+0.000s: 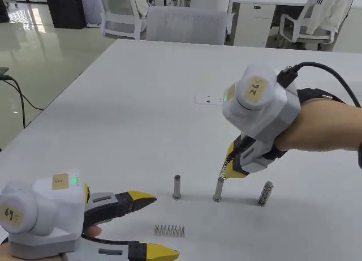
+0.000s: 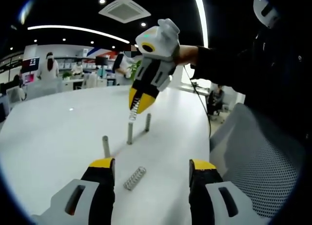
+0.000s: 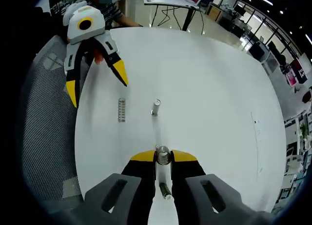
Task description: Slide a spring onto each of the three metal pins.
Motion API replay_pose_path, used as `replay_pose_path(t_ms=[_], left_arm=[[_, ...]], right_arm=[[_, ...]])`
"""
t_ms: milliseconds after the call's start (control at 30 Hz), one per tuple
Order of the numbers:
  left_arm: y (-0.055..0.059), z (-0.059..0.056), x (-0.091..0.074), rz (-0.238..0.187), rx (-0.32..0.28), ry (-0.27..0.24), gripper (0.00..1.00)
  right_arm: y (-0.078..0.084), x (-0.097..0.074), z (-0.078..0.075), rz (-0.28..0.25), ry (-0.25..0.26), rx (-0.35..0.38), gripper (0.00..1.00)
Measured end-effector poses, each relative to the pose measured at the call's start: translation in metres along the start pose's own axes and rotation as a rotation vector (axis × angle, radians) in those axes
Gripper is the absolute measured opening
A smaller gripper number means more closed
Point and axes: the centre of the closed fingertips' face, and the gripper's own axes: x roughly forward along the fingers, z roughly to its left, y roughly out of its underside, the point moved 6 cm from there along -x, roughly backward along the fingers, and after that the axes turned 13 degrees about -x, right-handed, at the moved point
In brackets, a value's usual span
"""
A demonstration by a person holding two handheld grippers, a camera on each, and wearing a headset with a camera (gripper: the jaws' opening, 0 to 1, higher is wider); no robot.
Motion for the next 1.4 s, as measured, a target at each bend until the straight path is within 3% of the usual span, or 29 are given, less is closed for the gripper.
replay_pose_path(t_ms=[633,1400], left_arm=[[0.001,0.001,0.001,0.001,0.004,-0.002,0.56],[0.002,0.001,0.001,0.010,0.005,-0.009,0.56]], right_arm=[[0.004,0.014,-0.003,0.017,-0.032,0.011,0.08],[0.015,0.050,0.004,0.062,-0.090,0.035,0.08]])
